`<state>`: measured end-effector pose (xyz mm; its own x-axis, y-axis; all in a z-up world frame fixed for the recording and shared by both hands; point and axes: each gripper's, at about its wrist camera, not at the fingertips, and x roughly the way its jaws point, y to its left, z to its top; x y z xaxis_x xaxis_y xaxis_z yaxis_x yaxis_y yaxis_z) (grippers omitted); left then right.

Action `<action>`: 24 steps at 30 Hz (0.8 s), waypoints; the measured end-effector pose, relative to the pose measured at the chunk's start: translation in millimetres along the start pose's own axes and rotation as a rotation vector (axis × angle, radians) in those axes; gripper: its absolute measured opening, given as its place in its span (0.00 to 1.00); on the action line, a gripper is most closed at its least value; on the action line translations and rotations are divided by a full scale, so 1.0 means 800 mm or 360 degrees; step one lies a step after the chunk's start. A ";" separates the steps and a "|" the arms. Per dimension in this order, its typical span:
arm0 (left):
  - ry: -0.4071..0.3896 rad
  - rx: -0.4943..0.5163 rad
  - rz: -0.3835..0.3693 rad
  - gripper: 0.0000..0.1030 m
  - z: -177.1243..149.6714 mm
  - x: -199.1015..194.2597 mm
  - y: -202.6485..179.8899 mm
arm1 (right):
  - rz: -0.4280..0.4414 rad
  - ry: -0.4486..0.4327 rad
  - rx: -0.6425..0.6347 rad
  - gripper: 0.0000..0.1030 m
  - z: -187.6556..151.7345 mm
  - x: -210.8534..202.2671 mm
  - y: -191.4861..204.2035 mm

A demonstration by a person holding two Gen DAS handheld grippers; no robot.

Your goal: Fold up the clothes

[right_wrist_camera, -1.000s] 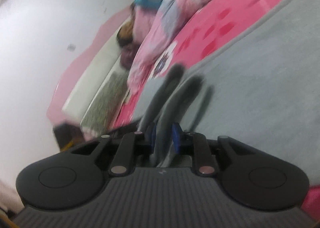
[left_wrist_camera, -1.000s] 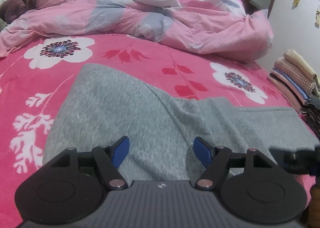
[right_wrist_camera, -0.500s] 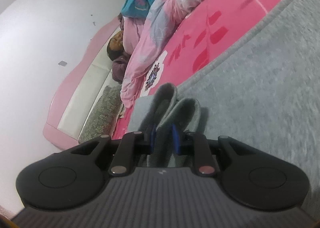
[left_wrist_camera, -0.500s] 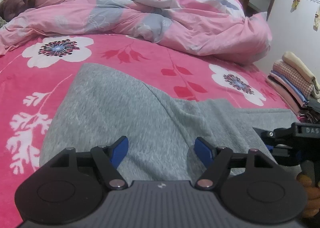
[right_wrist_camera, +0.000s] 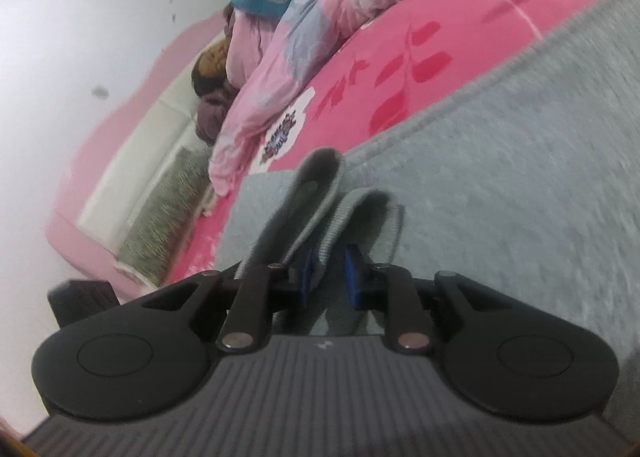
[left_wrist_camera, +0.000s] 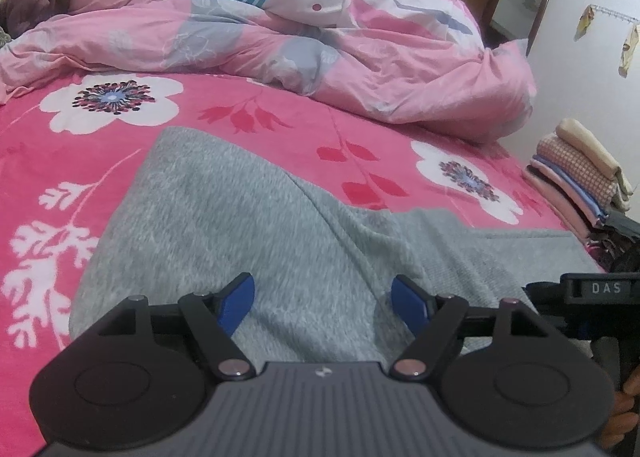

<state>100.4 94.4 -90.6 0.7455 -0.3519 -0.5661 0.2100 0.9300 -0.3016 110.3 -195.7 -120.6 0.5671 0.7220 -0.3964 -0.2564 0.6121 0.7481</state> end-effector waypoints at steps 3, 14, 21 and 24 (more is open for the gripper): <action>-0.0019 -0.0025 -0.0026 0.75 -0.002 0.000 0.005 | 0.0003 0.0086 -0.0098 0.17 -0.004 0.005 0.021; -0.0029 -0.0117 -0.0141 0.74 0.005 -0.012 0.007 | 0.0101 0.0110 -0.0116 0.04 -0.012 -0.020 0.047; -0.0013 -0.0042 -0.0090 0.74 0.003 -0.008 -0.007 | 0.0050 0.0129 0.0002 0.04 -0.011 -0.034 0.019; -0.0018 -0.0029 -0.0071 0.73 0.002 -0.007 -0.007 | 0.0098 0.0089 -0.0026 0.04 -0.009 -0.041 0.018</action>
<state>96.2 91.6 -84.4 0.7426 -0.3919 -0.5431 0.2319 0.9112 -0.3405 82.1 -208.0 -100.7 0.5054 0.7751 -0.3792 -0.3027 0.5708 0.7633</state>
